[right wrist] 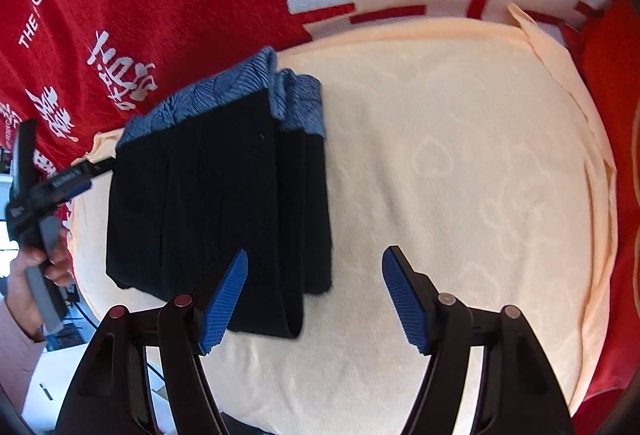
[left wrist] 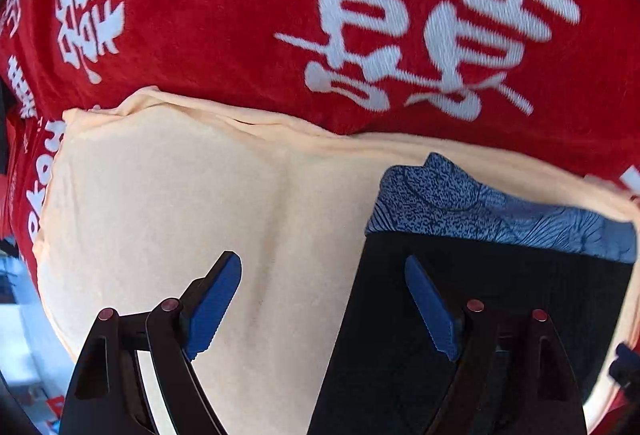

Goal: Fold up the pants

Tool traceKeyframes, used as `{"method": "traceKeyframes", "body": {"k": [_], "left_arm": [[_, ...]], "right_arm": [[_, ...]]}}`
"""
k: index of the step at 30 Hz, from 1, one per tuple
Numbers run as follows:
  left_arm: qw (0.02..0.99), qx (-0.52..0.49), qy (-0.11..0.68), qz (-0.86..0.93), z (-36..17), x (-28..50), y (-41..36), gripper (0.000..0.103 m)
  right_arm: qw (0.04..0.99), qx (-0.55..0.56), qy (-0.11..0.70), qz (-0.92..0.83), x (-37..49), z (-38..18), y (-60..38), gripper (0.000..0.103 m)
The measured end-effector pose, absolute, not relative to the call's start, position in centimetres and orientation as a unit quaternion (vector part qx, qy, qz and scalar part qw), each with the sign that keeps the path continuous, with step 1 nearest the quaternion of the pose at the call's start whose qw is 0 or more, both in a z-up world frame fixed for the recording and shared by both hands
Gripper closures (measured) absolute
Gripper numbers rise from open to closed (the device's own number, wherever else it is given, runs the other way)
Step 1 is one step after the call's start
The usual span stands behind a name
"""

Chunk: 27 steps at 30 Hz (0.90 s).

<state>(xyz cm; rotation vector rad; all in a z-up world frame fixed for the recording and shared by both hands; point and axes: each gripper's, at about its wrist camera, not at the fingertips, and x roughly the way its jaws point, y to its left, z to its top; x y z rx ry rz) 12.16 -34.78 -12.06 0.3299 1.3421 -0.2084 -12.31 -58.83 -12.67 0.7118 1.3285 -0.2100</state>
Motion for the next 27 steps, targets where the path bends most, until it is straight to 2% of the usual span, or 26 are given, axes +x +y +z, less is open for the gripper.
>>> {"method": "traceKeyframes", "body": {"k": [10,20,23,27], "left_arm": [[0.764,0.162,0.616,-0.107,-12.8,12.0,-34.9,0.018],[0.762,0.16,0.617,-0.113,-13.1,12.2,-34.7,0.018],[0.765,0.169,0.615,-0.092,-13.3,12.5,-34.5,0.001],[0.762,0.145,0.623,-0.104,-13.5,12.9,-33.8,0.001]], "right_arm": [[0.713,0.313,0.622,-0.074,-9.7,-15.3,-57.8,0.023],[0.703,0.332,0.625,-0.069,-9.9,-15.7,-58.2,0.022],[0.702,0.335,0.624,-0.068,-10.0,-15.8,-58.4,0.022],[0.703,0.337,0.623,-0.066,-10.0,-15.9,-58.5,0.021]]}}
